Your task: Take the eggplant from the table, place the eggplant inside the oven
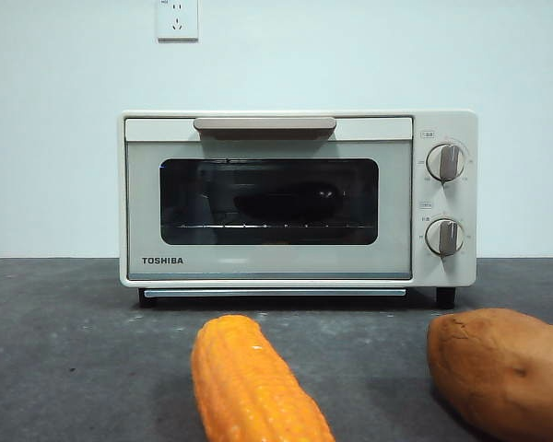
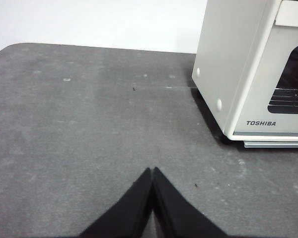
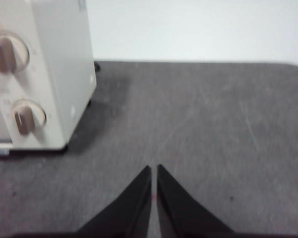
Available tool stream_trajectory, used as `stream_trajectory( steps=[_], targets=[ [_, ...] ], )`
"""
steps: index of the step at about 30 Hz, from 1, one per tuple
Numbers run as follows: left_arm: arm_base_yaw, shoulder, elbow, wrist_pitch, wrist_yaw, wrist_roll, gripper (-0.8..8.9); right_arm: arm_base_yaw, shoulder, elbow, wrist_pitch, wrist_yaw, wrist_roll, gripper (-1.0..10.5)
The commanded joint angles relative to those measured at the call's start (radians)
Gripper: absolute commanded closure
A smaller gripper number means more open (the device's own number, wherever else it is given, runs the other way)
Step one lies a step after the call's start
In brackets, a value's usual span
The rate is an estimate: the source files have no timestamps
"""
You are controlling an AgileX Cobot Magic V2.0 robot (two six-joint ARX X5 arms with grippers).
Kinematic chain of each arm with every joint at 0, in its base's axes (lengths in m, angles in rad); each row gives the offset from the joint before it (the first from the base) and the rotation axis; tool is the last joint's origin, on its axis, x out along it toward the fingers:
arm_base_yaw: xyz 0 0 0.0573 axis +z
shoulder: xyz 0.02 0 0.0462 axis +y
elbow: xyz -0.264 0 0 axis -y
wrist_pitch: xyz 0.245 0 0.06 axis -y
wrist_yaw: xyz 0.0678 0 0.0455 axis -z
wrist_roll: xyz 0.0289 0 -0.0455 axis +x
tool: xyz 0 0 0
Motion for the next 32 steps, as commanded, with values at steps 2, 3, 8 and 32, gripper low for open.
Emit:
stream_trajectory(
  steps=[2,3,8,32],
  targets=[
    [0.001,-0.001,-0.013,-0.002,0.003,0.008,8.07,0.001,-0.002,-0.006,-0.038,-0.003,0.032,9.4],
    [0.001,-0.001,-0.013,-0.002,0.003,0.008,8.07,0.0,-0.002,-0.006,-0.041,-0.002,0.032,9.4],
    [0.001,-0.001,-0.013,-0.002,0.003,0.008,8.07,0.001,-0.002,-0.005,-0.026,0.011,0.031,9.4],
    [0.001,-0.001,-0.013,-0.002,0.003,0.008,8.07,0.001,-0.002,-0.005,-0.026,0.011,0.031,9.4]
  ],
)
